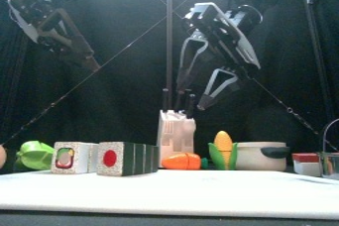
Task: Place eggplant onto large plate
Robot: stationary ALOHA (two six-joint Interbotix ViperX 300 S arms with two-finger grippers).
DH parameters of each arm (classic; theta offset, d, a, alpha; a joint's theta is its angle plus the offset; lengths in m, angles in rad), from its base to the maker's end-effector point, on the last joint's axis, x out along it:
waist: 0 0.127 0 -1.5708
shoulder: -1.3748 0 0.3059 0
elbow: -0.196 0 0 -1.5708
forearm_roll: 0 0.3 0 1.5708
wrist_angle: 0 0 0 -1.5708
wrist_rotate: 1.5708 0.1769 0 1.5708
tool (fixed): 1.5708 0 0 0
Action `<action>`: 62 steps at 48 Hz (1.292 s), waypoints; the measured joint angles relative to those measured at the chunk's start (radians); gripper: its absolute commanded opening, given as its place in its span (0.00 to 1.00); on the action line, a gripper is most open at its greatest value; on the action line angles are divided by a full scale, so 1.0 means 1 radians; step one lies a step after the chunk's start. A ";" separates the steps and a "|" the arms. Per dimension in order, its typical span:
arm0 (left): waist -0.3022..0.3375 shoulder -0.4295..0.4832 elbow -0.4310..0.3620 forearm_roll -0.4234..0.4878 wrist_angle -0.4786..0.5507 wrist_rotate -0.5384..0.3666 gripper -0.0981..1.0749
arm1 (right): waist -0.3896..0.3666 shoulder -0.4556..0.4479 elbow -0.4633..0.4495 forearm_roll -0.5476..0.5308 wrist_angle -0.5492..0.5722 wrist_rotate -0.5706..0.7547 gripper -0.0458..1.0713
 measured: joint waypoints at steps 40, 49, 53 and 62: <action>0.048 -0.097 0.061 -0.054 -0.006 -0.003 0.86 | 0.002 0.156 -0.193 0.212 0.161 0.008 0.85; 0.048 -0.097 0.074 -0.072 -0.008 -0.002 0.86 | 0.000 0.255 -0.347 0.230 0.253 0.020 0.86; 0.048 -0.098 0.074 -0.075 -0.006 0.002 0.86 | 0.000 0.299 -0.414 0.229 0.287 0.064 0.86; 0.048 -0.098 0.074 -0.075 -0.008 0.006 0.86 | 0.000 0.376 -0.495 0.192 0.324 0.209 0.86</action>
